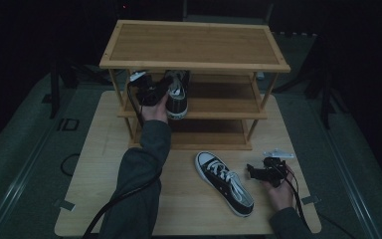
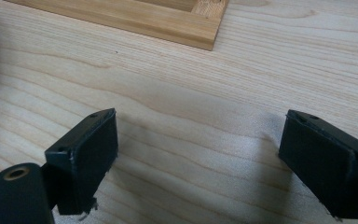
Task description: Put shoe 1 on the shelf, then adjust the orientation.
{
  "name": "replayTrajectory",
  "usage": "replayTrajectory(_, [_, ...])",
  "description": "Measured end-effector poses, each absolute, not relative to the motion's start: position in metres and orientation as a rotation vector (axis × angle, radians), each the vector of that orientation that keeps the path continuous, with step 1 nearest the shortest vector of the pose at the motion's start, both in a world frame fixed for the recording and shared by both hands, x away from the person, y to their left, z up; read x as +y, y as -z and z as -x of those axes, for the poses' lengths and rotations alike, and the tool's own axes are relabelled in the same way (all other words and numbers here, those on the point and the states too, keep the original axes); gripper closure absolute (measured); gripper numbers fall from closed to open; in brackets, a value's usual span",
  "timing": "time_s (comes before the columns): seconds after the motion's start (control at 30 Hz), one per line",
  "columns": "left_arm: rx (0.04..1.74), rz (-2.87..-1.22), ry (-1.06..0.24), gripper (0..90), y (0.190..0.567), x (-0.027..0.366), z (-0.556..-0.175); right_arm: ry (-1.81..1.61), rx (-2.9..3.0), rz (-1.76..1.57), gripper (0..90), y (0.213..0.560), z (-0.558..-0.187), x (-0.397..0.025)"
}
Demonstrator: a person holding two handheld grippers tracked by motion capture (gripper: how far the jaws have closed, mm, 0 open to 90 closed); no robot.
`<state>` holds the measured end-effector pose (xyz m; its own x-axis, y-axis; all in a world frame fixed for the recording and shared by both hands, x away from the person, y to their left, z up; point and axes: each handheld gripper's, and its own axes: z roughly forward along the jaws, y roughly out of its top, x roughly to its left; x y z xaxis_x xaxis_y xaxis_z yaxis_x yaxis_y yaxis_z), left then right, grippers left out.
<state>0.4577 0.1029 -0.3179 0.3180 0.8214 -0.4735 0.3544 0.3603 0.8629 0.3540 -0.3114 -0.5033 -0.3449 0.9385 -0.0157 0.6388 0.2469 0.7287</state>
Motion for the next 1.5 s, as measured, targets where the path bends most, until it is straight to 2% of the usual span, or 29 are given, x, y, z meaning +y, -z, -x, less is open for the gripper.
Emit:
replayTrajectory(0.1, [1.291,-1.26,-0.438,86.1,0.324,0.106,-0.462,-0.883,2.072,-1.436,11.0,0.503,-0.354,-0.311])
replayTrajectory(0.13, [1.283,-1.277,-0.432,83.6,0.326,0.109,-0.462,-0.883,2.072,-1.435,11.0,0.503,-0.354,-0.311])
replayTrajectory(0.2, [1.285,-1.303,-0.462,72.8,0.326,0.111,-0.459,-0.883,2.073,-1.434,11.0,0.503,-0.354,-0.311])
replayTrajectory(0.27, [1.286,-1.298,-0.46,69.3,0.326,0.112,-0.457,-0.884,2.073,-1.434,11.0,0.503,-0.354,-0.311])
replayTrajectory(0.5, [1.264,-1.254,-0.472,63.9,0.323,0.119,-0.434,-0.885,2.073,-1.434,11.0,0.503,-0.354,-0.311])
replayTrajectory(0.8, [1.203,-1.29,-0.516,53.8,0.32,0.129,-0.411,-0.884,2.073,-1.435,11.0,0.503,-0.354,-0.311])
replayTrajectory(1.27, [1.105,-1.357,-0.545,45.8,0.317,0.137,-0.366,-0.884,2.074,-1.435,10.9,0.503,-0.354,-0.311])
replayTrajectory(1.5, [1.092,-1.419,-0.536,44.4,0.343,0.137,-0.338,-0.884,2.065,-1.438,12.8,0.503,-0.353,-0.311])
